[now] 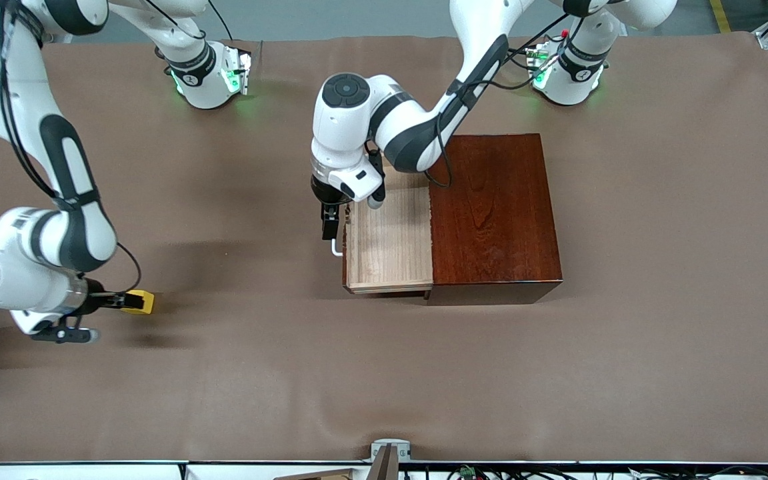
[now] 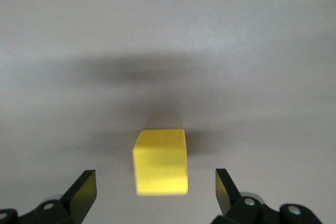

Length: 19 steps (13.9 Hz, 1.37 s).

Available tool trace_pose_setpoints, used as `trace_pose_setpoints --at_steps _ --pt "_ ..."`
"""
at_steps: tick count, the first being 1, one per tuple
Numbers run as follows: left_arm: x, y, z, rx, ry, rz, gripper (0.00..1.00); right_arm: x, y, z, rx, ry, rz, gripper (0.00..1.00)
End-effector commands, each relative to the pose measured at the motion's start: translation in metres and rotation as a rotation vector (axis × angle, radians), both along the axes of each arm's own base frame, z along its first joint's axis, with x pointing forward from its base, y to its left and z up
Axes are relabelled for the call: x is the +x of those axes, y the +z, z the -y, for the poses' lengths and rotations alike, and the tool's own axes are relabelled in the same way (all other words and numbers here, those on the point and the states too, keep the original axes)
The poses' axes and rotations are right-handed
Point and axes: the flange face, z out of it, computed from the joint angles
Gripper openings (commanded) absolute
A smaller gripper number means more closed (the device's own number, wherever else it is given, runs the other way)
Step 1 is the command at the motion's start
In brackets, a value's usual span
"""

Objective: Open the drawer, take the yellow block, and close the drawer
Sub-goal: 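Push the drawer inward with the left gripper while the right gripper withdraws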

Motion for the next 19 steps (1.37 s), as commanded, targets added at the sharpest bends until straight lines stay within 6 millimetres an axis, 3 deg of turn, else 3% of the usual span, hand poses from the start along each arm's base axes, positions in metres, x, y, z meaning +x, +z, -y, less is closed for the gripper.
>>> trace_pose_setpoints --at_steps 1,6,9,11,13,15,19 --pt "0.005 -0.004 0.009 -0.039 0.004 -0.006 1.00 -0.018 0.095 -0.011 -0.007 0.011 0.023 1.00" --pt "0.004 -0.019 -0.004 0.055 -0.129 -0.102 1.00 -0.060 0.197 -0.032 0.005 0.037 -0.019 1.00" --pt "0.004 -0.022 -0.008 0.080 -0.131 -0.120 1.00 -0.083 0.234 -0.038 0.002 -0.019 -0.036 1.00" --pt "0.005 -0.026 -0.012 0.098 -0.154 -0.127 1.00 -0.094 0.263 -0.058 -0.004 -0.017 0.007 1.00" --pt "0.009 -0.031 -0.018 0.118 -0.155 -0.143 1.00 -0.107 0.281 -0.063 -0.004 -0.010 0.032 1.00" --pt "0.013 -0.029 -0.026 0.156 -0.148 -0.162 1.00 -0.109 0.285 -0.064 -0.004 -0.008 0.035 1.00" --pt "0.016 -0.031 -0.036 0.241 -0.150 -0.141 1.00 -0.121 0.305 -0.055 -0.006 -0.019 0.050 1.00"
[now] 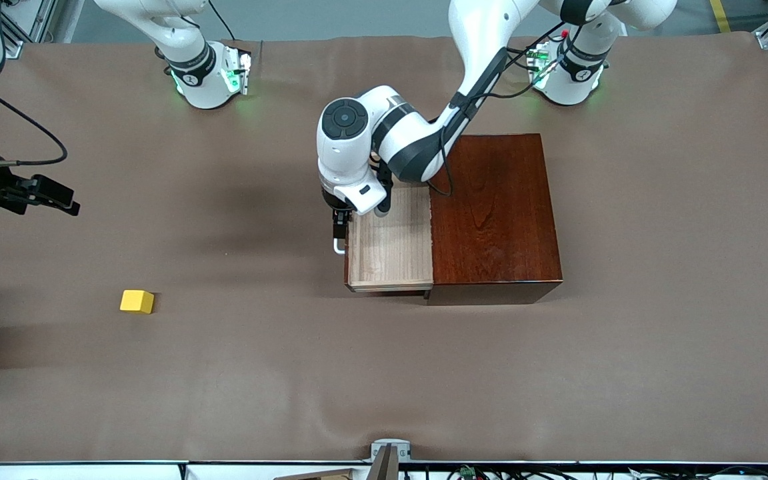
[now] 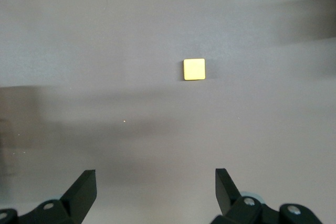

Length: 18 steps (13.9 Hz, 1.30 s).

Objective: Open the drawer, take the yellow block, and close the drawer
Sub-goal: 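Push the drawer inward with the left gripper while the right gripper withdraws, then push the drawer fully into the box with the left gripper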

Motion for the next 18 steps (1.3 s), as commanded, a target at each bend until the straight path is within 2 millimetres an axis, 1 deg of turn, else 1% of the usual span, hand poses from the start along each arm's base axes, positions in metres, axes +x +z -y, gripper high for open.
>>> trace_pose_setpoints --at_steps 1,2,3,5,8,9,12,14,18 --pt "0.011 -0.013 -0.023 0.159 -0.047 0.004 1.00 -0.016 0.012 0.004 -0.014 -0.006 0.000 1.00" --pt "0.010 -0.012 -0.026 0.187 -0.050 0.006 1.00 -0.016 0.014 0.003 -0.015 -0.004 0.004 1.00" --pt "0.009 -0.008 -0.029 0.215 -0.058 0.009 1.00 -0.015 0.014 0.003 -0.015 -0.003 0.006 1.00" --pt "0.009 -0.002 -0.036 0.268 -0.068 0.015 1.00 -0.013 0.012 -0.004 -0.015 0.009 0.004 1.00" --pt "0.019 -0.003 -0.051 0.328 -0.052 0.020 1.00 -0.015 0.023 -0.003 -0.014 0.005 0.023 1.00" --pt "0.021 -0.004 -0.055 0.353 -0.044 0.020 1.00 -0.014 0.024 -0.003 -0.015 0.005 0.026 1.00" --pt "0.028 -0.006 -0.071 0.432 0.025 0.019 1.00 -0.014 0.024 -0.005 -0.015 0.003 0.024 1.00" --pt "0.037 -0.006 -0.084 0.460 0.110 0.025 1.00 -0.012 0.022 -0.004 -0.015 -0.002 0.027 1.00" --pt "0.045 -0.007 -0.105 0.532 0.152 -0.009 1.00 -0.013 0.022 -0.003 -0.014 -0.003 0.021 1.00"
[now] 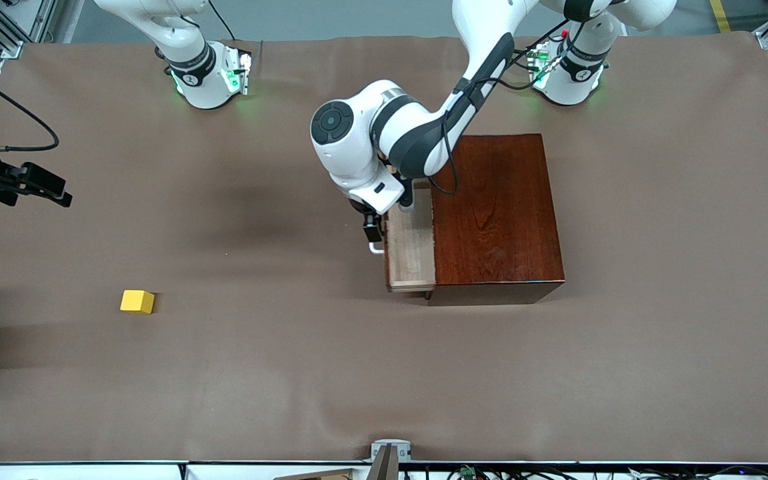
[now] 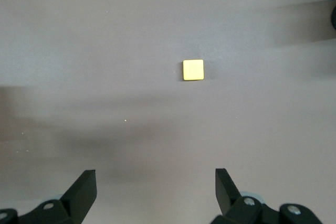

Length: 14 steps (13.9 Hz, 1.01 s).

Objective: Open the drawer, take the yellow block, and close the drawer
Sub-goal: 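Push the drawer fully into the box with the left gripper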

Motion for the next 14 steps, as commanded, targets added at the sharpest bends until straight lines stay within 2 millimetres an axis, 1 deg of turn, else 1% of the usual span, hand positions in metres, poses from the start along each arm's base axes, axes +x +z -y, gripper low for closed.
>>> trace_pose_setpoints --at_steps 1,4,8,10,12,13,14 --pt "0.029 -0.006 -0.053 0.159 0.051 0.007 1.00 -0.005 0.006 -0.001 -0.013 -0.008 0.005 1.00" --pt "0.029 -0.005 -0.055 0.199 0.011 0.027 1.00 -0.005 0.006 -0.001 -0.013 -0.002 0.005 1.00" --pt "0.023 -0.006 -0.057 0.260 -0.057 -0.012 1.00 -0.005 0.006 -0.001 -0.013 -0.002 0.005 1.00" --pt "0.022 -0.006 -0.057 0.262 -0.067 -0.017 1.00 -0.005 0.006 0.000 -0.013 0.000 0.003 1.00" --pt "0.014 -0.006 -0.048 0.252 -0.082 -0.019 1.00 -0.005 0.006 0.000 -0.013 0.000 0.003 1.00" --pt "0.005 -0.003 -0.038 0.246 -0.099 -0.011 1.00 -0.005 0.006 0.000 -0.013 0.000 0.003 1.00" --pt "-0.003 0.010 -0.027 0.225 -0.114 0.010 1.00 -0.005 0.005 0.000 -0.013 0.000 0.002 1.00"
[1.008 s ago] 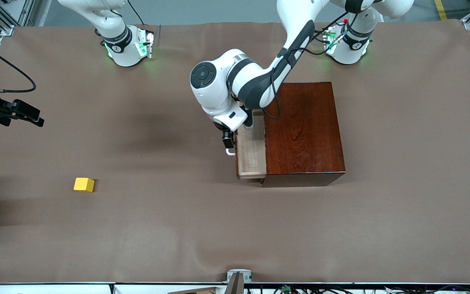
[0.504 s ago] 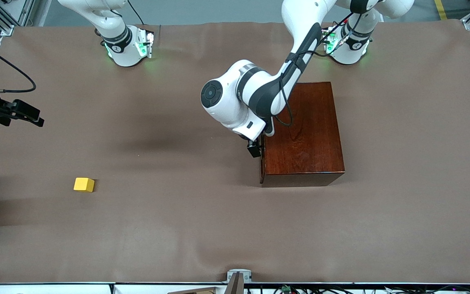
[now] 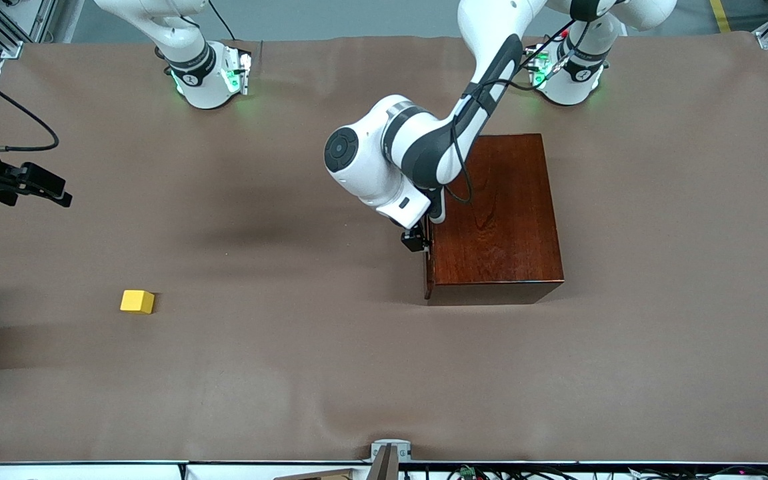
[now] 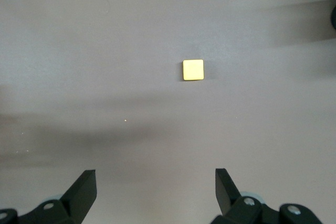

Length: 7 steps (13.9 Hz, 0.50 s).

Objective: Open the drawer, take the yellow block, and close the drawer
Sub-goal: 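Push the drawer fully into the box with the left gripper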

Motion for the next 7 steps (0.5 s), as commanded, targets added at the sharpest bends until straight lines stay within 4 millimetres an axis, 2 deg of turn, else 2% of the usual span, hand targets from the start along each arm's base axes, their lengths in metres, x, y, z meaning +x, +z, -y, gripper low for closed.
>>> trace_pose_setpoints --at_steps 1,4,5,7 --pt "-0.020 0.039 0.010 0.018 -0.063 0.030 1.00 -0.005 0.005 0.000 -0.013 0.000 0.002 1.00" --pt "-0.023 0.100 0.010 -0.069 -0.075 0.077 1.00 -0.005 0.005 0.000 -0.013 0.000 0.002 1.00" --pt "-0.020 0.120 0.003 -0.090 -0.079 0.088 1.00 -0.005 0.005 0.000 -0.013 0.000 0.002 1.00" --pt "-0.001 0.137 -0.019 -0.100 -0.133 0.065 1.00 -0.005 0.005 0.000 -0.013 0.000 0.003 1.00"
